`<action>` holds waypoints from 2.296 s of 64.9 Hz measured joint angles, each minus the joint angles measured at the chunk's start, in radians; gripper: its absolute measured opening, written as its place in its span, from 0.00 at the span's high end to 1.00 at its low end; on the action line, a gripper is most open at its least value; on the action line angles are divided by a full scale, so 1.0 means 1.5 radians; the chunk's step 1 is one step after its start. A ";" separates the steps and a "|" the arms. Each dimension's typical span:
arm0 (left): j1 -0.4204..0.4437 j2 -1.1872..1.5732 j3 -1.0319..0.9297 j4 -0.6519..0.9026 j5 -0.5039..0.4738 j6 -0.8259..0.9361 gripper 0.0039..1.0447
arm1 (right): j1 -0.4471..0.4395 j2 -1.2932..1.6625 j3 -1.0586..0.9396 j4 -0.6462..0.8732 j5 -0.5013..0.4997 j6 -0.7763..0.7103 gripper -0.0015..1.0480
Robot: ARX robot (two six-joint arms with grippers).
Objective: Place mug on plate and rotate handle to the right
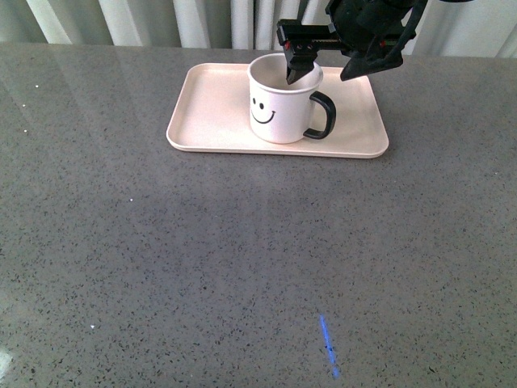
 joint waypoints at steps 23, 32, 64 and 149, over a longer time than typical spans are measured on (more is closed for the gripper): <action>0.000 0.000 0.000 0.000 0.000 0.000 0.09 | 0.006 0.008 0.023 -0.012 0.001 0.005 0.33; 0.000 0.000 0.000 0.000 0.000 0.000 0.09 | 0.009 0.014 0.030 -0.018 0.004 0.005 0.39; 0.000 0.000 0.000 0.000 0.000 0.000 0.09 | 0.013 0.021 0.054 -0.039 0.018 -0.001 0.97; 0.000 0.000 0.000 0.000 0.000 0.000 0.09 | -0.064 0.083 0.267 -0.213 -0.225 -0.423 0.98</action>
